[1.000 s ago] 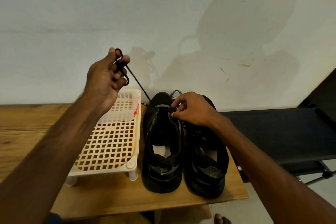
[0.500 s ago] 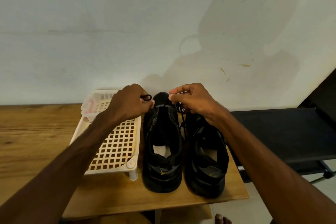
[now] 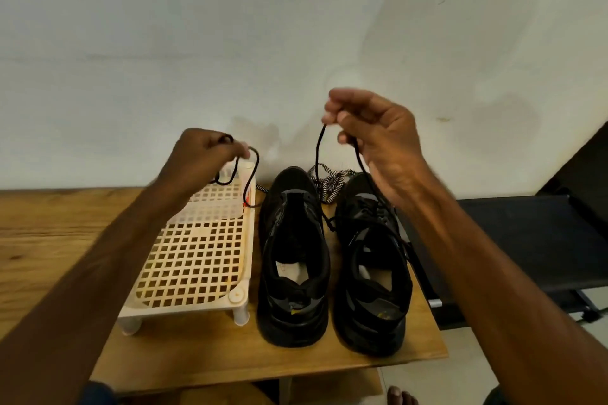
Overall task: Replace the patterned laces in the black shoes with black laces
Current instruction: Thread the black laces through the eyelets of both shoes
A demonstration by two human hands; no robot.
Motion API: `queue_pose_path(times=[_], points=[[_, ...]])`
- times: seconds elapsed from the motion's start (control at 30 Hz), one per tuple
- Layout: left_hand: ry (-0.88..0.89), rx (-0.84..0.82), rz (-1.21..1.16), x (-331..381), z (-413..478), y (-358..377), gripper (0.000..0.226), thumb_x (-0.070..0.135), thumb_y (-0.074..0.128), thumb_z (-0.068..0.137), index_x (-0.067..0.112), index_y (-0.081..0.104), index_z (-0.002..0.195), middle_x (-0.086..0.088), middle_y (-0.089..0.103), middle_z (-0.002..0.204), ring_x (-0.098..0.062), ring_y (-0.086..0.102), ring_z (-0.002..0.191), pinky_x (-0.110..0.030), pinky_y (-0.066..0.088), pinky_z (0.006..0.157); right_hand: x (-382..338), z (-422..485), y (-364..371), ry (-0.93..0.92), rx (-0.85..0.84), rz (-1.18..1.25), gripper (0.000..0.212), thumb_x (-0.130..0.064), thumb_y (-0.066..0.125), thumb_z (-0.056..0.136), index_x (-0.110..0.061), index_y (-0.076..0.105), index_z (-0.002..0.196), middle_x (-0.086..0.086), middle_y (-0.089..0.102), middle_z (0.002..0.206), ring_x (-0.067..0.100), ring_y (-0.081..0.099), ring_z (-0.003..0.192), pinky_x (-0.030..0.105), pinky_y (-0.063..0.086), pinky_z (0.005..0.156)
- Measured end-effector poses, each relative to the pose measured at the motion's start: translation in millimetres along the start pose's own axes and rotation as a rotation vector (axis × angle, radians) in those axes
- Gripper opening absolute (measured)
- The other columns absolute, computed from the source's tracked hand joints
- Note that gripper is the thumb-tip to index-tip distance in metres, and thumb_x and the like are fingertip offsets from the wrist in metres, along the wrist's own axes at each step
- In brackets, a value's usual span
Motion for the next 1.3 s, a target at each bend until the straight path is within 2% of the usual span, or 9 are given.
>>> queue_pose_path(times=[0.1,0.2,0.37,0.5,0.6,0.8,0.93,1.13,1.3], points=[[0.053,-0.088,0.522,-8,-8,21,0.025,0.053,0.075,0.084,0.034,0.079,0.098,0.013,0.076,0.097,-0.015,0.067,0.104,-0.05,0.051,0.097,-21,-2,2,-0.075,-0.022,0.231,0.028,0.012,0.055,0.096,-0.002,0.066,0.119,0.016,0.072,0.118,0.03,0.07,0.115,0.026,0.056,0.079],[0.216,0.015,0.588,11,-15,32,0.059,0.068,0.063,0.074,0.039,0.067,0.125,0.012,0.065,0.133,-0.021,0.047,0.134,-0.054,0.038,0.109,-10,-7,6,-0.032,-0.04,0.186,0.03,0.013,0.052,0.097,0.004,0.062,0.124,0.016,0.071,0.119,0.031,0.069,0.116,0.028,0.057,0.082],[0.307,-0.294,0.009,51,-39,83,0.056,0.037,0.072,0.091,0.03,0.048,0.141,0.015,0.068,0.125,0.003,0.059,0.122,-0.03,0.04,0.106,7,-13,22,0.061,-0.113,0.227,0.033,0.012,0.053,0.097,0.002,0.062,0.127,0.016,0.07,0.121,0.027,0.071,0.11,0.029,0.058,0.081],[0.278,-0.36,-0.124,57,-40,93,0.012,0.021,0.066,0.099,0.012,0.073,0.102,0.0,0.074,0.079,-0.004,0.068,0.071,-0.023,0.052,0.076,3,-9,12,0.112,-0.028,0.415,0.034,0.014,0.047,0.093,-0.001,0.065,0.118,0.01,0.072,0.1,0.015,0.065,0.078,0.021,0.048,0.059],[0.197,-0.231,-0.363,47,-24,60,0.024,0.023,0.066,0.098,0.009,0.073,0.079,-0.001,0.059,0.062,-0.016,0.059,0.064,-0.026,0.049,0.076,10,-5,-19,0.166,0.147,0.521,0.032,0.013,0.043,0.092,-0.001,0.065,0.111,0.007,0.067,0.087,0.011,0.054,0.063,0.019,0.038,0.049],[-0.037,-0.075,-0.983,17,-5,2,0.023,0.032,0.054,0.101,0.019,0.062,0.083,0.009,0.046,0.064,-0.013,0.057,0.071,-0.029,0.049,0.079,46,-20,-39,0.336,0.053,-0.392,0.012,-0.004,0.069,0.095,0.002,0.073,0.104,0.012,0.078,0.088,0.016,0.074,0.065,0.02,0.055,0.053],[-0.032,0.008,-0.679,6,-2,1,0.024,0.029,0.052,0.104,0.017,0.069,0.091,0.008,0.062,0.072,-0.014,0.065,0.079,-0.033,0.052,0.085,51,-25,-37,0.276,-0.074,-0.924,0.032,-0.038,0.074,0.092,-0.012,0.078,0.074,-0.005,0.067,0.053,0.001,0.05,0.039,0.012,0.039,0.044],[0.257,0.147,0.354,24,-24,30,0.045,0.035,0.068,0.096,0.021,0.06,0.138,0.003,0.059,0.14,-0.016,0.048,0.132,-0.031,0.035,0.107,48,-23,-13,0.388,-0.19,-0.415,0.022,-0.013,0.058,0.103,-0.012,0.08,0.106,0.001,0.075,0.085,0.007,0.052,0.064,0.018,0.04,0.048],[0.394,-0.246,0.188,54,-47,96,0.041,0.033,0.058,0.103,0.029,0.051,0.143,0.014,0.076,0.098,-0.008,0.071,0.084,-0.029,0.057,0.073,43,-20,-3,0.303,-0.196,-0.369,0.021,-0.002,0.063,0.097,-0.006,0.076,0.114,0.011,0.078,0.097,0.015,0.067,0.076,0.019,0.051,0.053]])
Point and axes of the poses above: each hand's wrist, its own z-axis towards the middle knuckle, its own y-axis out of the palm, x = y × z, the point moved 8 cm from there along z, towards the middle knuckle
